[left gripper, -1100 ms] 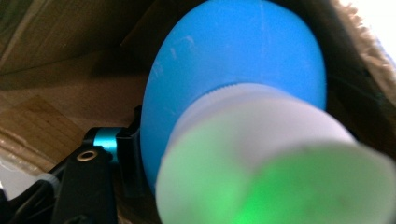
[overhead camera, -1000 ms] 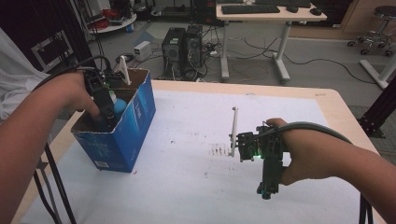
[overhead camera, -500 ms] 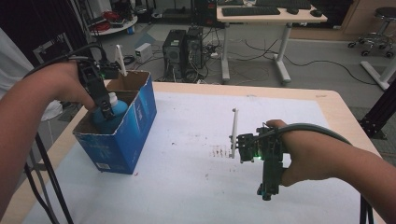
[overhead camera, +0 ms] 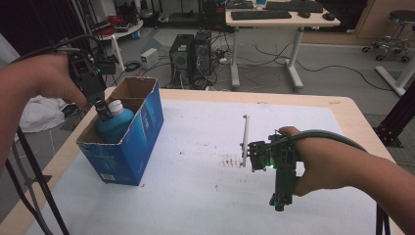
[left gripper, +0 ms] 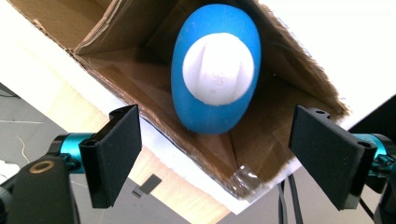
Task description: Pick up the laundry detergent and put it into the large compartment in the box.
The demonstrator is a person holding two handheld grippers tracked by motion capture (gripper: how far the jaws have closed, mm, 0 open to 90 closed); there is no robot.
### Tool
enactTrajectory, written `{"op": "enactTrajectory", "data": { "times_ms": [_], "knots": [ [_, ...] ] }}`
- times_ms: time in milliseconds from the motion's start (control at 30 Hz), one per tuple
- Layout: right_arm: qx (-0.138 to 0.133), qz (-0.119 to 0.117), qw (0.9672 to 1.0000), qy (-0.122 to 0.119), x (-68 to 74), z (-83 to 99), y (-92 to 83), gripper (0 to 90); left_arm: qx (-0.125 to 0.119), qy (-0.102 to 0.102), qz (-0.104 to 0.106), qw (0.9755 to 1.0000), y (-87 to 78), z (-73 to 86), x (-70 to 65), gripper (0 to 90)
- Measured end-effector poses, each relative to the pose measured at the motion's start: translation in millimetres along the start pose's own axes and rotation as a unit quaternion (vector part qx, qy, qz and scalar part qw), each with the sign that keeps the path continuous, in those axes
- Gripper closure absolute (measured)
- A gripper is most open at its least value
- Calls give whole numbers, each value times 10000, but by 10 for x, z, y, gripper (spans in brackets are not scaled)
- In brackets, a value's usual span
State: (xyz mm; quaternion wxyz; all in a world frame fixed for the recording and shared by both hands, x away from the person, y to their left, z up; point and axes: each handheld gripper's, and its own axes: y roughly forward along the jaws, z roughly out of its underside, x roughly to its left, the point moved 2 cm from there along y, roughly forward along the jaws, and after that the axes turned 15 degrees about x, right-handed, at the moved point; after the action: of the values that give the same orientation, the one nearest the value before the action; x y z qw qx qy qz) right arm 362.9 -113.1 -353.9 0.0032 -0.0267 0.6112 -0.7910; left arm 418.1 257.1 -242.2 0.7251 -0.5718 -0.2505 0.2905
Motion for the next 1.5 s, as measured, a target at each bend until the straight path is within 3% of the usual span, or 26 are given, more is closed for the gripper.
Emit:
{"op": "enactTrajectory", "data": {
  "times_ms": [67,100,267,333,500,533,600,867,900,1000,1033,1067,1133,1233,1267,1300,1333,1400,1433,1500],
  "knots": [
    [-21,3,10000,2,0,2,-5,27,-18,30,-27,10000,-25,0,-12,147],
    [-19,14,10000,-7,-2,6,-10,27,-59,198,-101,9997,-77,-9,-48,147],
    [-20,3,10000,-1,-4,18,-34,27,52,609,-180,9980,-187,-55,-142,90],
    [-8,-2,10000,90,16,19,-49,27,62,719,-179,9972,-237,-80,-181,74],
    [-52,26,10000,-3,-1,31,-62,27,10,880,-180,9960,-343,-130,-246,65],
    [-44,21,10000,62,0,41,-72,27,-117,933,-206,9954,-398,-158,-272,65],
    [-49,46,10000,28,-7,45,-76,27,-152,997,-180,9947,-417,-172,-285,65],
    [-104,67,9999,63,-2,84,-88,27,-228,1436,-60,9894,-479,-324,-440,27],
    [-93,62,9999,72,-4,95,-90,27,-257,1597,-25,9868,-479,-376,-502,17],
    [-126,73,9999,73,-18,123,-92,27,-256,1784,-32,9836,-476,-464,-608,17],
    [-125,69,9998,107,-17,134,-98,27,-279,1905,-66,9813,-472,-495,-651,17],
    [-155,67,9998,107,-20,145,-104,27,-293,2043,-94,9784,-467,-525,-698,17],
    [-204,42,9996,169,-23,162,-116,27,-303,2389,-242,9703,-450,-585,-798,16],
    [-171,35,9996,212,-36,178,-124,27,-254,2696,-439,9616,-409,-673,-922,17],
    [-182,43,9996,188,-44,181,-124,27,-244,2831,-584,9570,-396,-702,-951,17],
    [-182,43,9996,188,-44,181,-124,27,-244,2831,-584,9570,-396,-702,-951,17],
    [-169,39,9996,229,-41,184,-129,27,-276,3017,-680,9506,-371,-755,-994,17],
    [-143,46,9996,256,-39,189,-139,27,-276,3017,-680,9506,-371,-755,-994,17],
    [-164,69,9995,274,-28,199,-163,27,-237,3133,-665,9470,-338,-793,-1019,17],
    [-182,64,9994,296,-20,204,-176,27,-229,3189,-676,9451,-315,-811,-1038,17]
  ]
}}
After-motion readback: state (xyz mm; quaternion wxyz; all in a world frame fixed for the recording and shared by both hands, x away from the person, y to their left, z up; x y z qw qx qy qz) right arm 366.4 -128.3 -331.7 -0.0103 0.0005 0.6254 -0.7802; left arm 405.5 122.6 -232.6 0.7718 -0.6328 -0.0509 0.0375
